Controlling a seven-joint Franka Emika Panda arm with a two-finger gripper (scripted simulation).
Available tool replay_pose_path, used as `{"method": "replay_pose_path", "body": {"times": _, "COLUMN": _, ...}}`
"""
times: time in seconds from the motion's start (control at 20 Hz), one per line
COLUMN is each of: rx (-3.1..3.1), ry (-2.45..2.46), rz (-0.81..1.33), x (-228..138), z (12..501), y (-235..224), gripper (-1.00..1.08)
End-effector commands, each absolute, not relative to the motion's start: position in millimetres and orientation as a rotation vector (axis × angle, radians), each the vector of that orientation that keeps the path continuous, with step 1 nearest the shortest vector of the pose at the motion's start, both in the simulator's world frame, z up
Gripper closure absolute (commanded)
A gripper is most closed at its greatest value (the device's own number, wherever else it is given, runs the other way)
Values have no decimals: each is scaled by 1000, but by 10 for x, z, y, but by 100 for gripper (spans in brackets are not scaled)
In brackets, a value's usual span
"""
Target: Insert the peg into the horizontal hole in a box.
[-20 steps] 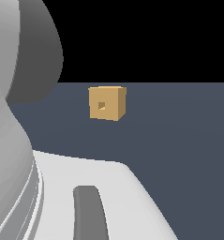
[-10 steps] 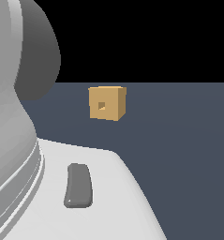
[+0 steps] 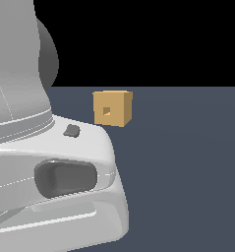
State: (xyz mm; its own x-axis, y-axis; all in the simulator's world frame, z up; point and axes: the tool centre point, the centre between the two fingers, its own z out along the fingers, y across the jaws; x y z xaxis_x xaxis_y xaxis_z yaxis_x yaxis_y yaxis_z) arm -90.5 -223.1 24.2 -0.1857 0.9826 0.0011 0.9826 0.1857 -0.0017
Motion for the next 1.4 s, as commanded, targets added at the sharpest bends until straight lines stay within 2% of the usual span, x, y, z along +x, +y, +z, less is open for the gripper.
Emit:
{"method": "replay_pose_path", "body": {"times": 0.0, "rx": -2036, "ry": -2392, "rz": 0, "x": -965, "z": 273, "y": -2029, "gripper": 108}}
{"method": "replay_pose_path", "body": {"times": 0.65, "rx": -2214, "ry": -2229, "rz": -1, "x": -1223, "z": 403, "y": -882, "gripper": 108}}
{"method": "replay_pose_path", "body": {"times": 1.35, "rx": -2367, "ry": -2066, "rz": -1, "x": -1280, "z": 526, "y": 218, "gripper": 108}}
